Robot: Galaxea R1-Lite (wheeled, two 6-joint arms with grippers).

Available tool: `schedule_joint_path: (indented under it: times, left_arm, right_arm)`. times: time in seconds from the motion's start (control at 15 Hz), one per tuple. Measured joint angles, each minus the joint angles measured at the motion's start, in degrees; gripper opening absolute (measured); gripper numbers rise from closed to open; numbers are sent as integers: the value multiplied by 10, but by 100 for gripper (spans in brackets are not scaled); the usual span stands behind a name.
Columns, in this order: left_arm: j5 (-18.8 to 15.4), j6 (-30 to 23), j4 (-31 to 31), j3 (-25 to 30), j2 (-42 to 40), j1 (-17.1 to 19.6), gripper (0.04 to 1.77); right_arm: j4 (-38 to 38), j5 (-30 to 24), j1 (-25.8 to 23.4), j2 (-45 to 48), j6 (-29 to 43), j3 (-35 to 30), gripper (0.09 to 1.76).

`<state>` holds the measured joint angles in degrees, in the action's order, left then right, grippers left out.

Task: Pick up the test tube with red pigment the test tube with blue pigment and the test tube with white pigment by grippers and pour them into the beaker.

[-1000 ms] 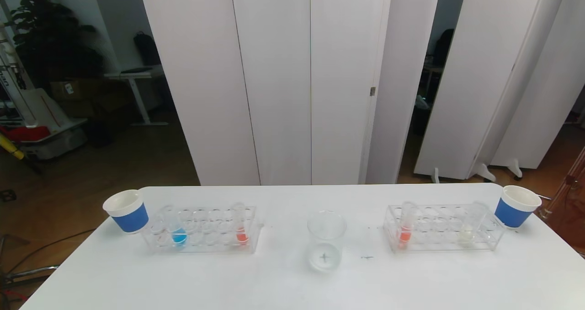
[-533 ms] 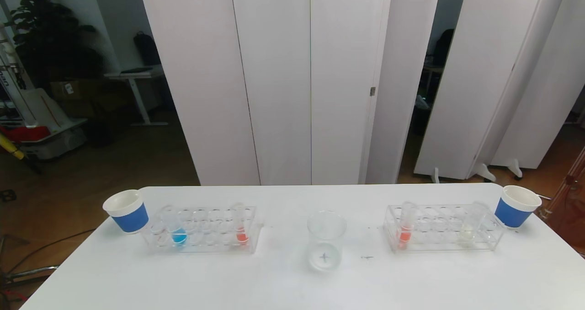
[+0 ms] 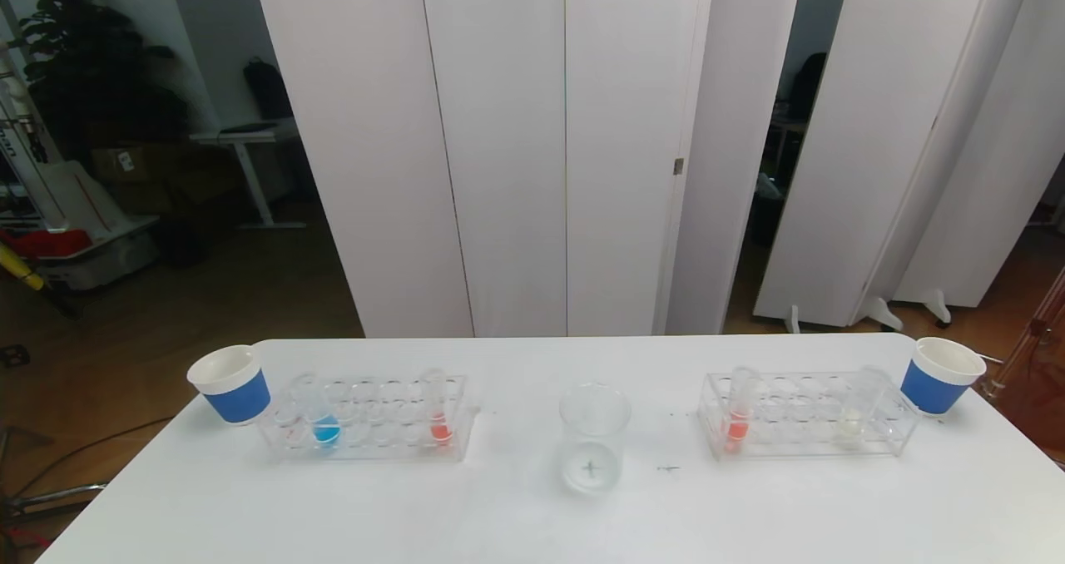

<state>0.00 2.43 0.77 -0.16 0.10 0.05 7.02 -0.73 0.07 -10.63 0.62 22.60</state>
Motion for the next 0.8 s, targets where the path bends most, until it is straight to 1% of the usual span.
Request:
schedule_joint_path:
  times: [0.4, 0.8]
  left_arm:
    - [0, 0, 0, 0, 0, 0, 175]
    - [0, 0, 0, 0, 0, 0, 175]
  right_arm:
    - [-14, 3, 3, -121, -1, 98, 175]
    - [-127, 2, 10, -259, 1, 115, 175]
